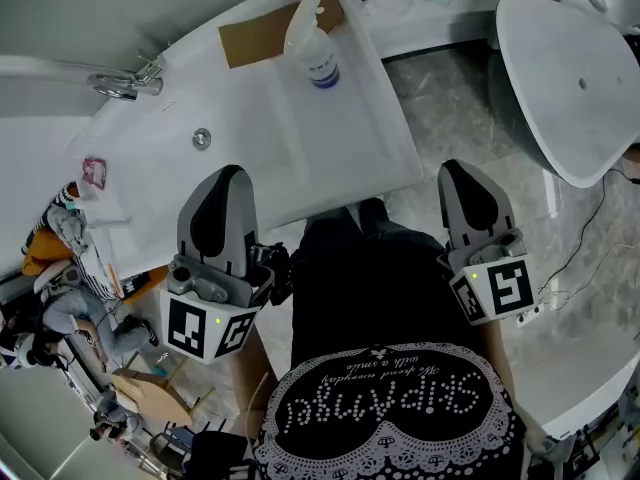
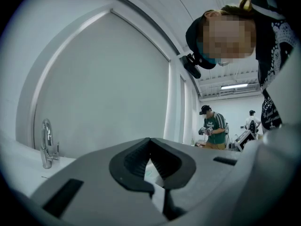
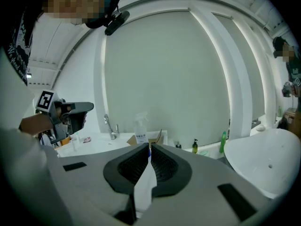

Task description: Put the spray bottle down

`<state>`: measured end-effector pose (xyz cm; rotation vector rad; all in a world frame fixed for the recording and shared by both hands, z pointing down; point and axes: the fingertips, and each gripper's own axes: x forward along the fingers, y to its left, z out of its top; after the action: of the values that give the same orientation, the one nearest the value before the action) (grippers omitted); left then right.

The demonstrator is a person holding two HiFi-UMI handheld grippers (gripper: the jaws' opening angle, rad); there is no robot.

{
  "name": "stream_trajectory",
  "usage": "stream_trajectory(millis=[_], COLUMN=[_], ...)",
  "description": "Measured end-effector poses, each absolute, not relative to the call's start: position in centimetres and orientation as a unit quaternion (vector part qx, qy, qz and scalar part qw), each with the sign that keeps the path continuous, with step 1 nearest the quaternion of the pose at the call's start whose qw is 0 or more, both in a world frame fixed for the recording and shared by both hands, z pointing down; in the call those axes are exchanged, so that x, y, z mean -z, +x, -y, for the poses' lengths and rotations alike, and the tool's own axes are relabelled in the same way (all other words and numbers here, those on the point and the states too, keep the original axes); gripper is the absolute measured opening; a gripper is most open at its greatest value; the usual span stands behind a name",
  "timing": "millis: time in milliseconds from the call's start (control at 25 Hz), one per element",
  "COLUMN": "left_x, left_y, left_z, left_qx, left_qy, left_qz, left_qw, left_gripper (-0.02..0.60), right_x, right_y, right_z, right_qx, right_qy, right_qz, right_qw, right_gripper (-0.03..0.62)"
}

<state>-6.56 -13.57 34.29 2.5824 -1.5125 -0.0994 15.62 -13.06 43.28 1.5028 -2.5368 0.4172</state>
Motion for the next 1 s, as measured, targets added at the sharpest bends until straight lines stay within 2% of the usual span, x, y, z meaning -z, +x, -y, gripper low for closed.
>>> stream_trajectory(millis=[1000], left_x=[-34.8], left_y=[-7.1], left_z=[12.9], left_qx=[0.024], left_qy=[0.866], left_qz=[0.494], left_qw=[0.076], left_gripper=[0.005], right_x=[-43.3], right_y=[13.9], right_z=[13.3], right_qx=[-0.129], right_qy=[0.498], right_qz=[0.854], right_qw=[0.083], right_gripper=[0.028])
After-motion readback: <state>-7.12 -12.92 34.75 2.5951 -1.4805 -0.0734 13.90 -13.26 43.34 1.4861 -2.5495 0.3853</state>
